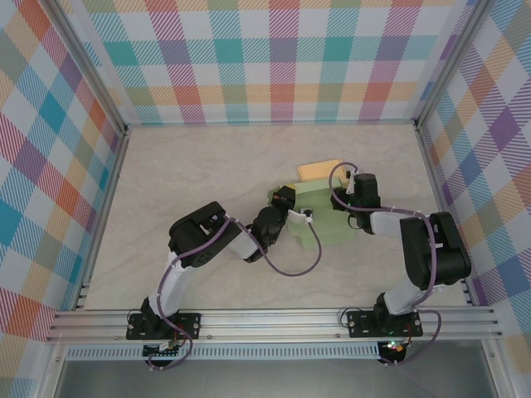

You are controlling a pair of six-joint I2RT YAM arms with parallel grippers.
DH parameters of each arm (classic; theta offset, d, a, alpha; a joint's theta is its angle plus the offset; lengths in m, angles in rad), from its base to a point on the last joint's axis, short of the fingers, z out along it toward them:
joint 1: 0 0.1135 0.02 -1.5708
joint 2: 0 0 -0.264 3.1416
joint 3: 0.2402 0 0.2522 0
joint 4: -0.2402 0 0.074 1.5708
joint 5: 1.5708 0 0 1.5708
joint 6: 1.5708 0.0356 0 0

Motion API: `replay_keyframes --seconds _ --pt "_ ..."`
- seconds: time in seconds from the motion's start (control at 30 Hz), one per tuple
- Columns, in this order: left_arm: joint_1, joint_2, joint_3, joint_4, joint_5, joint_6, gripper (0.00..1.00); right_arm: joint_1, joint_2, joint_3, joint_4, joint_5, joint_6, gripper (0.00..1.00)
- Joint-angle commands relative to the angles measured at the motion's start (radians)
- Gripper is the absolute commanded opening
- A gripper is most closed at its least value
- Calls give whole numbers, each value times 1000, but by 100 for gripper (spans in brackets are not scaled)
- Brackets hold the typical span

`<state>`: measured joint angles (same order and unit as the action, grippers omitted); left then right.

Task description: Fold the paper box

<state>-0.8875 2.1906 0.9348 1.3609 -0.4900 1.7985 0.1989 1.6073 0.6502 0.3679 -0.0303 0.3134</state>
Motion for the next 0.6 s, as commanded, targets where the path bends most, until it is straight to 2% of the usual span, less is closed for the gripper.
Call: replay_keyframes --seconds 0.0,0.07,0.17,0.27,0.4,0.47,0.5,0.57 --pt "-3 -30 18 -59 16 -76 0 15 11 3 54 20 -13 17" --pt "-7 -58 22 -85 -4 -144 2 26 2 0 49 32 -22 18" --pt "-16 -130 23 -176 -34 -295 33 37 -10 -5 31 63 -25 18" --pt "-22 -230 21 -307 -51 -501 56 45 -22 -14 23 80 -26 18" --pt "-22 -372 1 -480 -25 -779 74 55 -41 -21 15 101 -30 14" --pt "-22 -428 -19 -515 -12 -887 88 60 -50 -24 8 112 -30 11" --pt "-22 -457 -28 -527 -13 -945 98 63 -52 -24 -1 117 -30 8" --pt "-22 -518 -50 -566 -13 -1052 100 68 -62 -25 -14 121 -32 6"
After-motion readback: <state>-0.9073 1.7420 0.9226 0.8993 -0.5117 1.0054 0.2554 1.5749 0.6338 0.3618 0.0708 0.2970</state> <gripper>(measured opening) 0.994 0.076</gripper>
